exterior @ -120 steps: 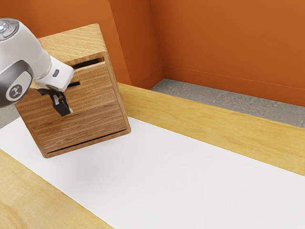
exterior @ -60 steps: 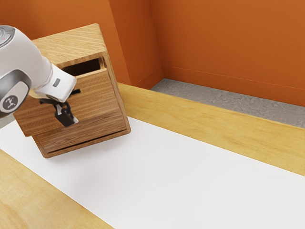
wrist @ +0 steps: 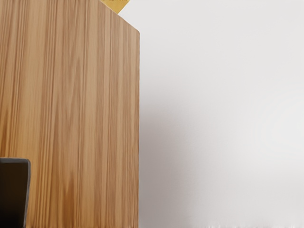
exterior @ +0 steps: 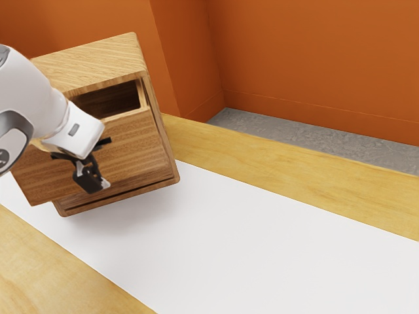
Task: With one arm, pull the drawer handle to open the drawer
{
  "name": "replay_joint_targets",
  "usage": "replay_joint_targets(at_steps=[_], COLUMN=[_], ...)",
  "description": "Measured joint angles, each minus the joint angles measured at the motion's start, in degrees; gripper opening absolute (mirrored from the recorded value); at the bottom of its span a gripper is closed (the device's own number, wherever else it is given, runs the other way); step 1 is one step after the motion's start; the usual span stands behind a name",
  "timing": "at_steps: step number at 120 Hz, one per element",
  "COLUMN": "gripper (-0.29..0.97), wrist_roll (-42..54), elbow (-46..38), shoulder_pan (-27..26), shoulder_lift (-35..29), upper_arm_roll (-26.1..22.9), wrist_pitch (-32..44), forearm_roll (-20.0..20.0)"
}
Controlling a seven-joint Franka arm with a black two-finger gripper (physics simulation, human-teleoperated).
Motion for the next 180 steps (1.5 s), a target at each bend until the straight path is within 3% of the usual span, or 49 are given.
replay_joint_targets(at_steps=[66, 90, 118, 144, 160, 180], gripper=[0.66, 0.67, 0.68, 0.68, 0.68, 0.68], wrist_roll=[-1.45, -1.75, -2.04, -3.54, -8.73, -16.68], elbow=[0.73, 1.96, 8.81, 20.10, 22.53, 25.09], shoulder_pan=[0.35, 0.36, 0.11, -0.08, -0.07, -0.08], shoulder_lift=[-1.64, -5.19, -7.30, -1.25, -0.91, -0.91], upper_arm_roll=[-0.68, -1.59, -3.68, -4.10, -4.38, -8.54], wrist_pitch=[-2.61, -6.50, -13.97, -24.11, -30.87, -37.42], forearm_roll=[-0.21, -0.89, -3.05, -8.20, -10.70, -12.32])
